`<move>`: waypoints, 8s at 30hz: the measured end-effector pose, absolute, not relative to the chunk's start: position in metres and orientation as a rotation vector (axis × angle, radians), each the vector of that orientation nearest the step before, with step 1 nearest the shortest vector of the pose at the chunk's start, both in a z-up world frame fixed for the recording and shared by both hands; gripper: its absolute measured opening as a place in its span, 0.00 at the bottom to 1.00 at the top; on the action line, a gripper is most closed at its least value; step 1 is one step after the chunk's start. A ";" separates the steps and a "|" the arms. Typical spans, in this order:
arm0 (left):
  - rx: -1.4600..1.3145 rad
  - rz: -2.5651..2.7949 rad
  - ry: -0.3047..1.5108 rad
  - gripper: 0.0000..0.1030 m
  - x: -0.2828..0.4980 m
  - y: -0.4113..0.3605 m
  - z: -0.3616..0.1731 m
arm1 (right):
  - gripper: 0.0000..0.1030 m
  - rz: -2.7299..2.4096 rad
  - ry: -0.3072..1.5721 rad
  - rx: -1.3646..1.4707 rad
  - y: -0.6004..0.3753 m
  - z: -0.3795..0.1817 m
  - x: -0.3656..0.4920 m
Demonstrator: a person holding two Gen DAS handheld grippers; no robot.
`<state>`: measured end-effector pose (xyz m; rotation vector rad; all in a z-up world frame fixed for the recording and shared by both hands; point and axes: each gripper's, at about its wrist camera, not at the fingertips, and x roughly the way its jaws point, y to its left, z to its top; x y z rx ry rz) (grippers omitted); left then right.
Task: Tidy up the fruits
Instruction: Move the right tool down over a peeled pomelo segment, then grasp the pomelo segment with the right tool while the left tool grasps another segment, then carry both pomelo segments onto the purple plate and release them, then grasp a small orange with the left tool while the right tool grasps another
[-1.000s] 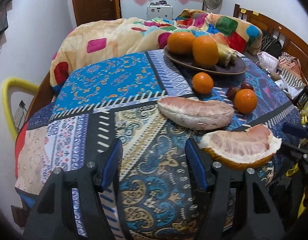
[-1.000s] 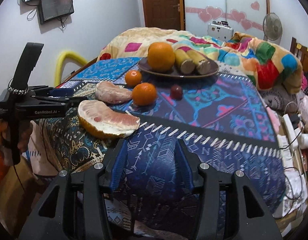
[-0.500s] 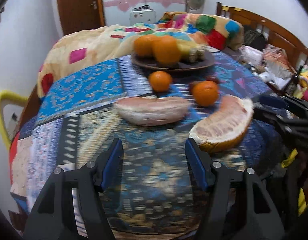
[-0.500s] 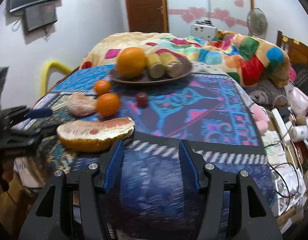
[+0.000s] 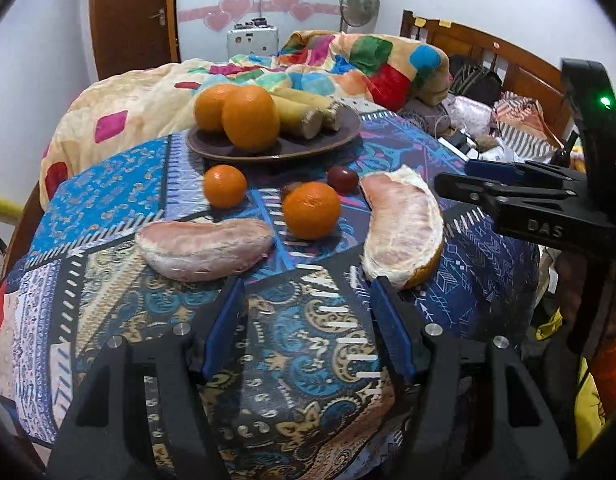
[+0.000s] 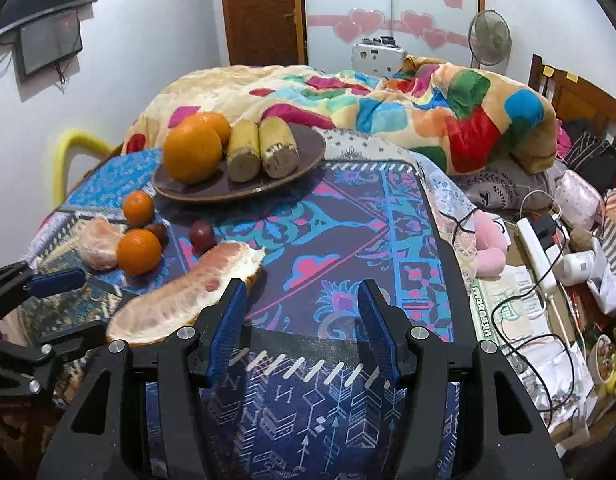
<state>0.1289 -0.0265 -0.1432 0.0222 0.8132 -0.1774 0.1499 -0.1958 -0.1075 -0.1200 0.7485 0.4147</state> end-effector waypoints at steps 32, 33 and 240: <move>-0.019 0.033 0.858 0.90 0.172 0.016 -0.150 | 0.90 0.489 0.728 -0.182 -0.156 -0.126 0.120; -0.018 0.038 0.863 0.92 0.174 0.017 -0.153 | 0.90 0.487 0.728 -0.187 -0.158 -0.125 0.120; -0.023 -0.038 0.812 0.54 0.156 0.054 -0.123 | 0.33 0.694 0.795 -0.136 -0.100 -0.124 0.152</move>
